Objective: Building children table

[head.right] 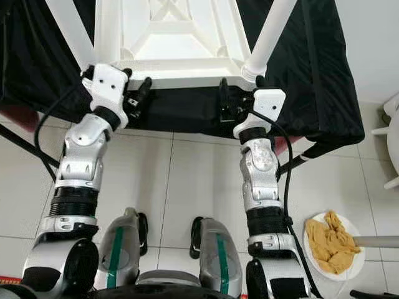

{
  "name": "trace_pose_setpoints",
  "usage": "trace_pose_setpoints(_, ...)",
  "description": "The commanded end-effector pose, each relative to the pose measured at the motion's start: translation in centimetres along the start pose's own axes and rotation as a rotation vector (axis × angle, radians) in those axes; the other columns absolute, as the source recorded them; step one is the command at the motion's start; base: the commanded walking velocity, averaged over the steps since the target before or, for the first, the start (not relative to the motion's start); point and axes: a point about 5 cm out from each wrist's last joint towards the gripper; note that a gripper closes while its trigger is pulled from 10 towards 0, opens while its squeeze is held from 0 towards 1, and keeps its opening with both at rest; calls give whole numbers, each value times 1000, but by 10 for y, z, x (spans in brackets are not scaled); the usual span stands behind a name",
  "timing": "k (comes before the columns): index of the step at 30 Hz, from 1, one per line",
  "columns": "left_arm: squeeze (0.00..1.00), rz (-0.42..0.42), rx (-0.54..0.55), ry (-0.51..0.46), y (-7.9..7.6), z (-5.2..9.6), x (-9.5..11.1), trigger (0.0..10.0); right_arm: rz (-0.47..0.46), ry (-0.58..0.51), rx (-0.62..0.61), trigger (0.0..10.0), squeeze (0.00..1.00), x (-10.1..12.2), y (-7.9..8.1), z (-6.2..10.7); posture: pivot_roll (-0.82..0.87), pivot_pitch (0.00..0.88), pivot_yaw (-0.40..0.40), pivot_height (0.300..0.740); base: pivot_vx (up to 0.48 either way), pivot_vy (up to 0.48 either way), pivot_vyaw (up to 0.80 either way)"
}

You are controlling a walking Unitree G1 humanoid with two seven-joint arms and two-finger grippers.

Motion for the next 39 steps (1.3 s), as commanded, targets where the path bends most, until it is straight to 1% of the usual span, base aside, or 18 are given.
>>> trace_pose_setpoints(1, 0, -17, 38, -62, 1, -8, 14, 10000, 10, -1, 4, 10000, 0, -1, 0, 3, 19, 55, -49, 740, 0, 0, 0)
trace_pose_setpoints(3, 0, -17, 38, -62, 1, -8, 14, 10000, 10, -1, 4, 10000, 0, -1, 0, 3, 19, 55, -49, 740, 0, 0, 0)
trace_pose_setpoints(5, 0, -64, -128, -128, -7, -17, 25, 10000, 6, 1, 1, 10000, 0, -2, 2, 3, 14, 57, -33, 740, 0, 0, 0)
trace_pose_setpoints(6, 0, -64, -128, -128, -7, -17, 25, 10000, 6, 1, 1, 10000, 0, -2, 2, 3, 14, 57, -33, 740, 0, 0, 0)
trace_pose_setpoints(7, 0, -67, -240, -144, -13, -22, 28, 10000, 10, 2, -1, 10000, 0, -3, 3, 5, -3, 63, -18, 740, 0, 0, 0)
trace_pose_setpoints(8, 0, -67, -240, -144, -13, -22, 28, 10000, 10, 2, -1, 10000, 0, -3, 3, 5, -3, 63, -18, 740, 0, 0, 0)
trace_pose_setpoints(9, 0, -98, -335, -157, -18, -28, 30, 10000, 13, -1, -8, 10000, 0, -2, 3, 8, -22, 67, -2, 740, 0, 0, 0)
trace_pose_setpoints(12, 0, -116, -406, -167, -21, -33, 33, 10000, 20, -3, -25, 10000, 0, -1, 1, 13, -46, 70, 15, 740, 0, 0, 0)
trace_pose_setpoints(14, 0, -138, -500, -169, -26, -41, 34, 10000, 36, -2, -66, 10000, 0, 0, -5, 26, -100, 89, 55, 740, 0, 0, 0)
trace_pose_setpoints(16, 0, -138, -500, -169, -26, -41, 34, 10000, 36, -2, -66, 10000, 0, 0, -5, 26, -100, 89, 55, 740, 0, 0, 0)
trace_pose_setpoints(18, 0, -162, -578, -153, -34, -49, 34, 10000, 58, -4, -112, 10000, 0, 3, -10, 41, -145, 107, 95, 740, 0, 0, 0)
trace_pose_setpoints(22, 0, -174, -603, -146, -37, -51, 34, 10000, 65, -6, -130, 10000, 0, 4, -12, 46, -145, 107, 95, 740, 0, 0, 0)
trace_pose_setpoints(25, 0, -228, -697, -107, -44, -56, 30, 10000, 68, -17, -184, 10000, 0, 7, -13, 56, -184, 125, 139, 740, 0, 0, 0)
trace_pose_setpoints(29, 0, -249, -734, -94, -45, -57, 29, 10000, 69, -21, -197, 10000, 0, 7, -12, 58, -189, 128, 146, 740, 0, 0, 0)
trace_pose_setpoints(32, 0, -226, -751, -78, -42, -61, 29, 10000, 67, -21, -209, 10000, 0, 7, -11, 60, -191, 125, 153, 740, 0, 0, 0)
trace_pose_setpoints(33, 337, -220, -753, -73, -41, -62, 29, 10000, 66, -20, -211, 10000, 0, 7, -10, 61, -193, 126, 156, 740, 0, 0, 0)
trace_pose_setpoints(34, 1000, -217, -756, -69, -40, -63, 29, 10000, 65, -20, -211, 10000, 0, 7, -9, 61, -193, 126, 156, 740, 0, 0, 0)
trace_pose_setpoints(39, 1000, -205, -750, -80, -36, -66, 32, 10000, 67, -15, -216, 10000, 0, 8, -9, 62, -188, 122, 150, 740, 0, 0, 0)
Point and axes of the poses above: a point about 5 cm out from each wrist's last joint towards the gripper, its own z axis pointing back from the gripper into the wrist, its own x axis along the axis of the wrist's last joint, y = z × x, and after that the axes turned 9 degrees about -z, right-handed
